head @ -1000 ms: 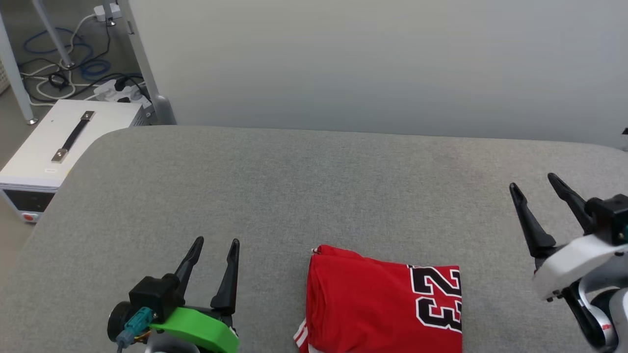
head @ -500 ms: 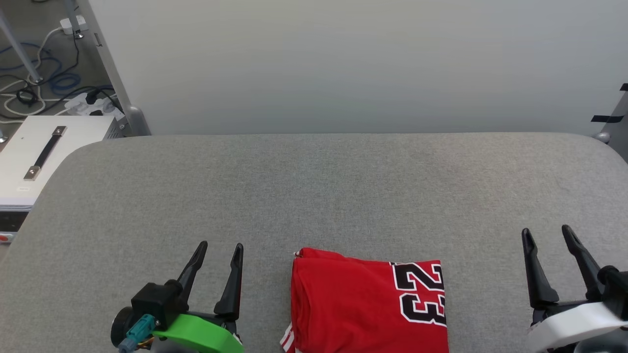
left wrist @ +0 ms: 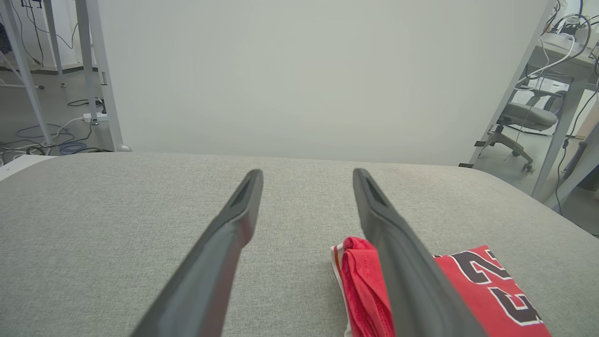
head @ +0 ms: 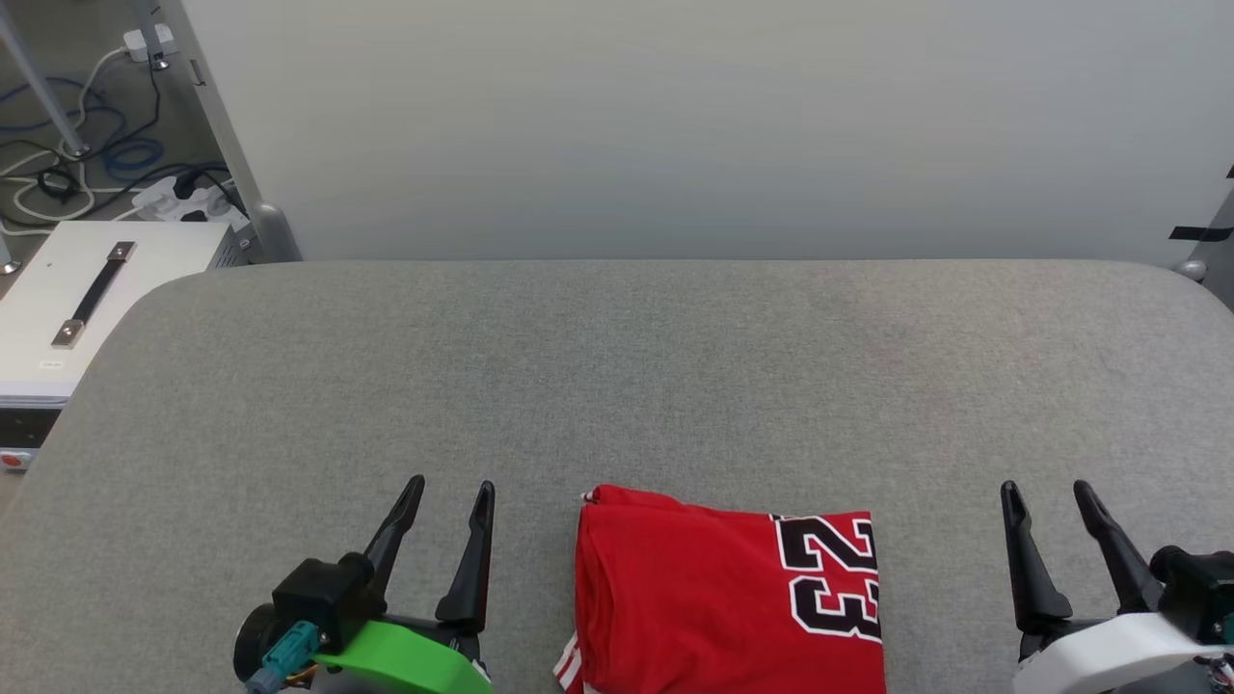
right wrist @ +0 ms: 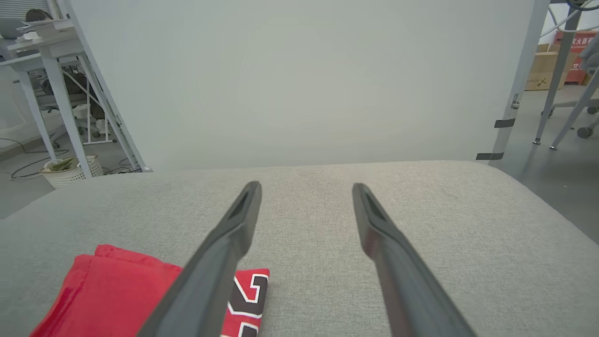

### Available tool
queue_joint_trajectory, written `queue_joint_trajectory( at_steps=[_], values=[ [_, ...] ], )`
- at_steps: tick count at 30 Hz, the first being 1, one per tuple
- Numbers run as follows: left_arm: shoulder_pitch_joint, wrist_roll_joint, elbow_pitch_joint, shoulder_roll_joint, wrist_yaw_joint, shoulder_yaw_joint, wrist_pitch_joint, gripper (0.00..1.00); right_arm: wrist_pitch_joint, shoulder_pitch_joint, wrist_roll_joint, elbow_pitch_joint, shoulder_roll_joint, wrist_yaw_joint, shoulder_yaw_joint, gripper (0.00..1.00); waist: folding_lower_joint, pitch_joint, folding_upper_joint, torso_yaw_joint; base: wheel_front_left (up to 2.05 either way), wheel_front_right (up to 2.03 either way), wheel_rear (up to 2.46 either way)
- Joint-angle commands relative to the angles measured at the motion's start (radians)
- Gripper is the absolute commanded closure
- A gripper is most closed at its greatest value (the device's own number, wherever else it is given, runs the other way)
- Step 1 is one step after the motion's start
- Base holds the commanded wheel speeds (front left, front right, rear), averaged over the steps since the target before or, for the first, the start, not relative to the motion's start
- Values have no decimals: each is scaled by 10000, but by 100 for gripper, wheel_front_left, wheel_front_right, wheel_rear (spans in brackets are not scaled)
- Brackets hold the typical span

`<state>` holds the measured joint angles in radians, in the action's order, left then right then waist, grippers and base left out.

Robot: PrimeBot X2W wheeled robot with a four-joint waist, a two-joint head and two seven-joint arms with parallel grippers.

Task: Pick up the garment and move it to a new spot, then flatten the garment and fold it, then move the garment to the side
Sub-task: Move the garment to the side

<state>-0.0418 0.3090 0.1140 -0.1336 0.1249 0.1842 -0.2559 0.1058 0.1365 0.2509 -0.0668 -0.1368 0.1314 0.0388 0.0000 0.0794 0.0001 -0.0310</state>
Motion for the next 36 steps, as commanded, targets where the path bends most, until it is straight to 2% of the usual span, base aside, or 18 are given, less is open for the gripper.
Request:
queue_joint_trajectory(
  at_steps=[1,5,9,15,17,23,34,35,36],
  values=[
    [-128,20,-18,-48,57,-8,-59,0,-308,-30,268,88,-21,-7,-57,0,0,-38,-1,-26,0,0,0],
    [-31,-16,7,-113,57,24,-59,0,-1985,-159,631,174,-474,-7,-503,0,0,-272,-1,-95,0,0,0],
    [175,-30,-10,-133,57,42,-59,0,-4160,-384,1216,-50,-771,-7,-968,0,0,-689,-1,-215,0,0,0],
    [591,-51,42,-123,57,195,-59,0,-7284,-726,1851,-148,-536,-7,-1016,0,0,-1387,-1,-564,0,0,0],
    [739,-37,74,-117,57,238,-59,0,-7912,-854,1788,-88,-404,-7,-924,0,0,-1573,-1,-706,0,0,0],
    [1070,-2,142,-103,58,343,-59,0,-8890,-1265,1502,329,125,-7,-645,0,0,-2029,-1,-1087,0,0,0],
    [1477,45,224,-42,58,464,-59,0,-9220,-1585,1216,1532,459,-7,-1059,0,0,-2531,-1,-1512,0,0,0],
    [1496,38,244,-41,58,480,-59,0,-9234,-1573,1205,1663,462,-7,-1154,38,0,-2542,-1,-1533,0,0,0],
    [1510,35,257,-41,58,492,-59,0,-9212,-1577,1197,1742,439,-7,-1244,62,0,-2543,-1,-1544,0,0,0]
  ],
)
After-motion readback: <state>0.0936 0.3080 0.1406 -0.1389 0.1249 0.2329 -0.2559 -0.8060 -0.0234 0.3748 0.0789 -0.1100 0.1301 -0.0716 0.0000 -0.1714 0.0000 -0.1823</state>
